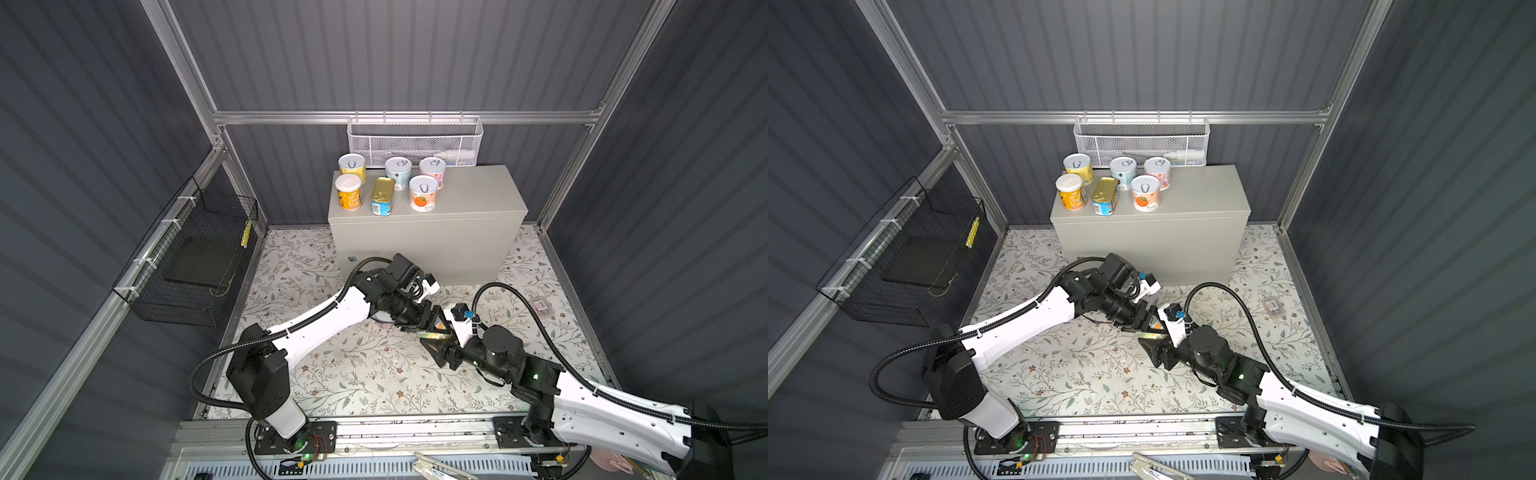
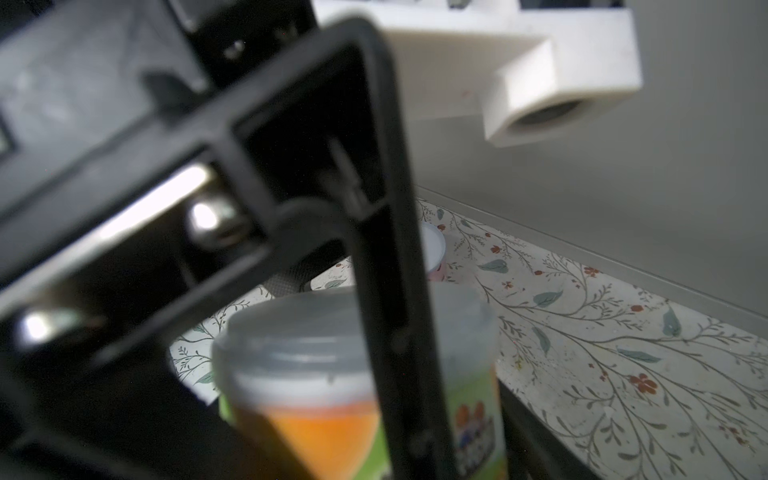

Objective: Place and organize the canned foods onto the counter
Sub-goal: 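Close the right gripper around the orange can held by the left gripper, then open the left gripper and pull it back while the right gripper holds the can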

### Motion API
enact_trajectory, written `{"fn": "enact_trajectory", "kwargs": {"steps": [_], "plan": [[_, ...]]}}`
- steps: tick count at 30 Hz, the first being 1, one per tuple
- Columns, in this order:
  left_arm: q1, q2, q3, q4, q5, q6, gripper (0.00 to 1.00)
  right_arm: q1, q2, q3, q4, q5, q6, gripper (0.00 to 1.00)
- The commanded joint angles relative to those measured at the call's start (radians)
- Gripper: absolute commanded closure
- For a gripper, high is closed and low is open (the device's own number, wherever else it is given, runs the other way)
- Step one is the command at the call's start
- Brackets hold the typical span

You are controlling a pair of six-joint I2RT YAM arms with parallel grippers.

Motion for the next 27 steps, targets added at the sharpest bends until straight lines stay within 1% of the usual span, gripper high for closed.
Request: {"fn": "enact_trajectory", "kwargs": {"steps": [1,4,7,8,11,15,17,19,20,23,24,27], "plan": [[0.003,-0.022,0.049,0.054,0.093,-0.019,0.46,-0.003,-0.008,-0.031,0.019,0.028,0.034,0.29],[0.005,-0.034,0.047,0.067,0.09,-0.029,0.46,-0.003,-0.011,-0.036,0.018,0.029,0.038,0.32],[0.011,-0.045,0.005,0.07,0.087,-0.034,0.46,-0.003,-0.014,-0.038,0.018,0.028,0.044,0.36],[0.011,-0.048,0.003,0.071,0.086,-0.036,0.45,-0.004,-0.016,-0.038,0.018,0.029,0.046,0.36],[0.016,-0.055,-0.01,0.071,0.066,-0.034,0.34,-0.003,-0.031,-0.041,0.027,0.034,0.056,0.37],[0.042,-0.057,-0.036,0.07,0.055,-0.029,0.32,-0.003,-0.054,-0.051,0.041,0.058,0.073,0.38],[0.052,-0.064,-0.045,0.082,0.052,-0.033,0.28,-0.004,-0.063,-0.054,0.043,0.056,0.077,0.38],[0.063,-0.069,-0.051,0.083,0.046,-0.031,0.26,-0.003,-0.069,-0.055,0.04,0.053,0.079,0.39],[0.067,-0.072,-0.052,0.085,0.043,-0.033,0.23,-0.003,-0.072,-0.056,0.037,0.053,0.08,0.39],[0.072,-0.082,-0.058,0.088,0.03,-0.036,0.09,-0.003,-0.083,-0.058,0.023,0.062,0.081,0.4],[0.077,-0.084,-0.061,0.088,0.026,-0.036,0.01,-0.003,-0.088,-0.058,0.015,0.069,0.079,0.4],[0.094,-0.094,-0.078,0.101,0.019,-0.034,0.0,-0.003,-0.108,-0.056,-0.006,0.089,0.073,0.41]]}}
